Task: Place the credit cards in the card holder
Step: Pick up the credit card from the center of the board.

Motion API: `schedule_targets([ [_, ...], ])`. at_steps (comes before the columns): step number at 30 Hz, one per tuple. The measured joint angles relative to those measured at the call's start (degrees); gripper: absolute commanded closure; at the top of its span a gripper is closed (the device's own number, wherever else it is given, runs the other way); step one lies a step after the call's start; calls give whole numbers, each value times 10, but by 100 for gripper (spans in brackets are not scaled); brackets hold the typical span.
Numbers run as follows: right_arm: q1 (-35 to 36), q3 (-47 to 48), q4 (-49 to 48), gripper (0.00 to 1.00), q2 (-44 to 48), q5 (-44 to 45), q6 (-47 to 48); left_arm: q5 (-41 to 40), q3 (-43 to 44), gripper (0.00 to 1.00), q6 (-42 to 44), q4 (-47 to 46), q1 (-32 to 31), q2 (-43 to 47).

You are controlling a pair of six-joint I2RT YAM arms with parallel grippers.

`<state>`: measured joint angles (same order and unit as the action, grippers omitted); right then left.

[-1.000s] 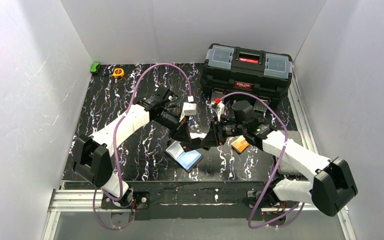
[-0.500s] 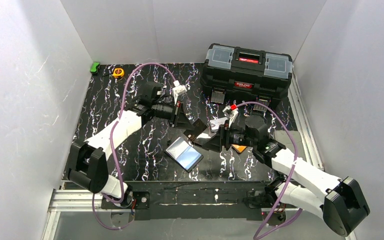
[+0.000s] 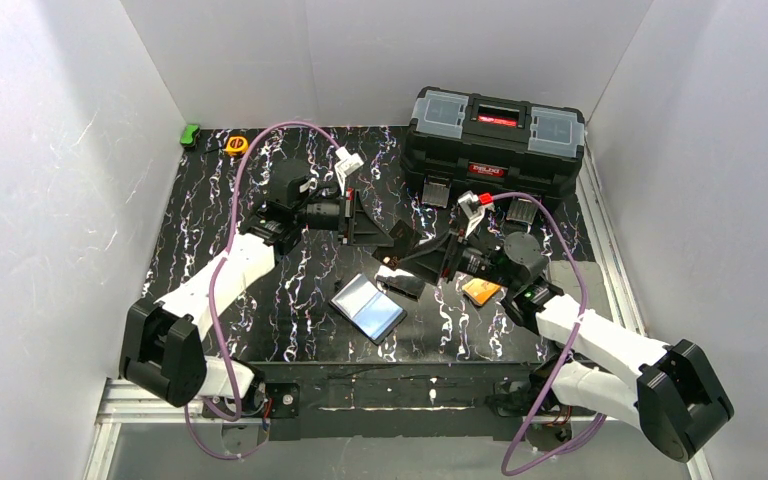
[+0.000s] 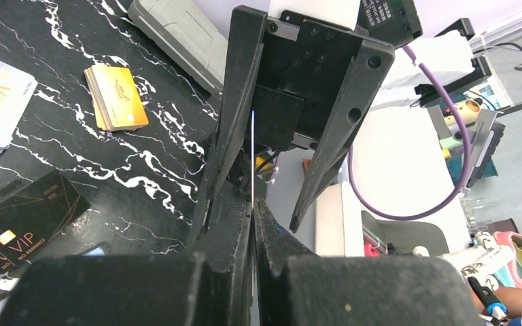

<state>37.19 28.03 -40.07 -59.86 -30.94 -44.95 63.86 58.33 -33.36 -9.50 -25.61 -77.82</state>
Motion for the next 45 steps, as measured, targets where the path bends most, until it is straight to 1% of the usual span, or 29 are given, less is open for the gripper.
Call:
schedule_targets([
  [4,-3,-6,-52,38,0,13,-17,0,-8,100,-30,-25,0,11],
  [6,-5,-5,-66,42,0,17,-24,-2,-10,100,-44,-36,0,13],
  [13,-8,-6,-120,60,-5,25,-59,-13,-16,100,-84,-73,0,16],
  [16,-10,-5,-132,71,-12,27,-72,-15,-17,100,-96,-83,0,16],
  [21,-12,-5,-136,78,-18,32,-82,-19,-17,100,-111,-99,0,16],
  [23,-12,-5,-137,84,-19,34,-85,-20,-18,100,-115,-104,0,17],
  [26,-12,-5,-133,91,-20,37,-88,-21,-26,83,-117,-108,0,20],
  [27,-12,-4,-129,94,-20,37,-89,-23,-28,73,-116,-107,0,21],
  [28,-12,-2,-124,99,-20,37,-89,-25,-29,56,-115,-105,0,21],
  [30,-12,8,-105,99,-20,38,-87,-30,-33,28,-112,-97,0,23],
  [31,-12,15,-92,99,-20,38,-86,-32,-34,17,-105,-89,0,24],
  [32,-12,22,-76,99,-19,38,-84,-36,-34,13,-97,-81,1,26],
  [35,-12,40,-22,99,-14,37,-73,-49,-34,11,-59,-32,7,34],
  [38,-12,58,54,99,-8,36,-60,-64,-28,11,16,36,24,39],
  [42,-12,59,148,99,-3,35,-47,-122,-22,15,185,155,48,39],
  [43,-12,59,178,99,-3,35,-44,-146,-24,17,248,189,50,36],
  [45,-12,59,226,99,-6,33,-42,-179,-34,19,335,226,51,29],
])
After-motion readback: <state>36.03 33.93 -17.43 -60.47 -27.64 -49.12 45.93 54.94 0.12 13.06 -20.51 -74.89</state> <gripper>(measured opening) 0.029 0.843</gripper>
